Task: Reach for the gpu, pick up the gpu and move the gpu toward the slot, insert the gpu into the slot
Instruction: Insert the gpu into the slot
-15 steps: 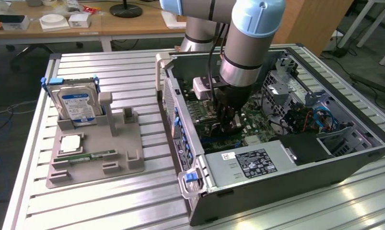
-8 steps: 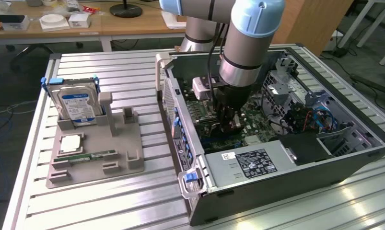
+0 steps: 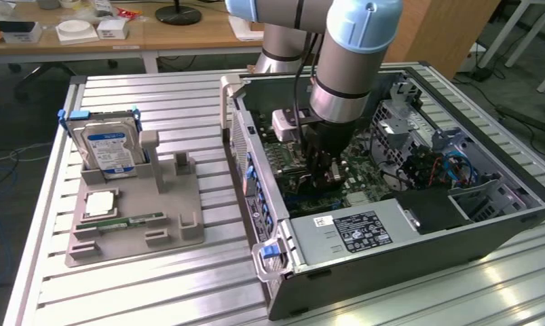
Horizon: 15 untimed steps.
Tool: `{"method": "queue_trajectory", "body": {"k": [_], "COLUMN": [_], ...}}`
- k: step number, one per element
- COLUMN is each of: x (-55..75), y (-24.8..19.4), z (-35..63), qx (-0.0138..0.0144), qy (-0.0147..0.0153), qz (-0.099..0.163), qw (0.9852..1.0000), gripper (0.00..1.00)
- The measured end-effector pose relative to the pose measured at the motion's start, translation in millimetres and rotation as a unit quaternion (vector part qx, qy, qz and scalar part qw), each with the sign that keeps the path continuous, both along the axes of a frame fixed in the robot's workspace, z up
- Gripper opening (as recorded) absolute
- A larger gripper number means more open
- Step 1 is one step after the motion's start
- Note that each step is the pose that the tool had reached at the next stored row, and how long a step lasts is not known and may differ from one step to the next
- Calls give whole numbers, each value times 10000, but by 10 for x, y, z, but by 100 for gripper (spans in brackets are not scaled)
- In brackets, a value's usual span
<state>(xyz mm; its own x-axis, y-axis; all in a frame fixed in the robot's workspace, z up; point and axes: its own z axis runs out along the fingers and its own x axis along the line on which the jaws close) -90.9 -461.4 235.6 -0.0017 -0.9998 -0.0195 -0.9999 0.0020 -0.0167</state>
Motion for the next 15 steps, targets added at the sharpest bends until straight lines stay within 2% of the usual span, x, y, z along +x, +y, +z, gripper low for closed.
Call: {"method": "queue_trajectory", "body": {"k": [15], "x": [-20], "y": [1], "z": [-22], "qx": [0], "qy": [-1], "qz": [0], "qw": [10000], "gripper": [26]}}
